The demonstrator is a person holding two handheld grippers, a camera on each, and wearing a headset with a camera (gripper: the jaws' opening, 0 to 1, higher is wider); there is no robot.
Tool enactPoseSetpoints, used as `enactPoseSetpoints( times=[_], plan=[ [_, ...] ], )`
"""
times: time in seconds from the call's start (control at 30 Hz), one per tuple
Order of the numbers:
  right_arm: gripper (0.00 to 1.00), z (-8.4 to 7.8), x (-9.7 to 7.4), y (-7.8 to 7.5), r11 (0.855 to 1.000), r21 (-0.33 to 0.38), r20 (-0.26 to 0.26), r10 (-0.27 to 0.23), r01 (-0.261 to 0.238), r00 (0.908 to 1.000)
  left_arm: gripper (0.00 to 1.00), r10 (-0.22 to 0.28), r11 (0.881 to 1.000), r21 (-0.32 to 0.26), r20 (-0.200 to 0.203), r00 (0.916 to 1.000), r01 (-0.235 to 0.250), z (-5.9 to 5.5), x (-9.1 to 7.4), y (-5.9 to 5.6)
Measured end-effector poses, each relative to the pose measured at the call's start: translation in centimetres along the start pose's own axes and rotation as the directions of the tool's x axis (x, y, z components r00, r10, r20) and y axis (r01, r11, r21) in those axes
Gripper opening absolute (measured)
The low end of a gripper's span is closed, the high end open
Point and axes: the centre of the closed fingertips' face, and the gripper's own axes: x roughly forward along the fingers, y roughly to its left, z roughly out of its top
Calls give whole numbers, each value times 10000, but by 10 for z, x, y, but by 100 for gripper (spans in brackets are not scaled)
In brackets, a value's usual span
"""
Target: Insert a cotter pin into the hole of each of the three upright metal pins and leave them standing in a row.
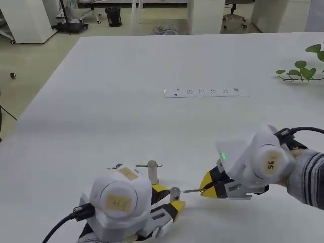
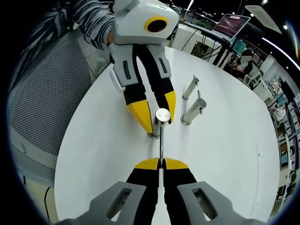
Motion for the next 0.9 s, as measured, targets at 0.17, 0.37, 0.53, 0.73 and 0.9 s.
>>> enactPoseSetpoints(
  times=[0.17, 0.37, 0.53, 0.73, 0.9],
  plan=[
    [0, -1, 1, -1, 10000, 16, 25, 10, -10, 10000, 16, 45, 10000, -34, -137, 9999, -45, -3, 4, 1],
    [0, 0, 1, 0, 10000, 2, 21, 72, -72, 10000, 15, 53, 9999, -92, -232, 9997, -55, -7, 6, 1],
    [0, 2, 2, -1, 10000, -11, 78, 48, -48, 10000, 13, 34, 9999, -116, -279, 9996, -37, -9, 9, 1],
    [0, 4, 2, -2, 10000, -36, 14, 75, -75, 10000, 11, 56, 9999, -148, -254, 9997, -60, -10, 10, 0],
    [0, 4, 1, 0, 9999, -16, -91, 142, -142, 9999, 11, 95, 9992, -375, -212, 9997, -103, -12, 10, 1]
  ],
)
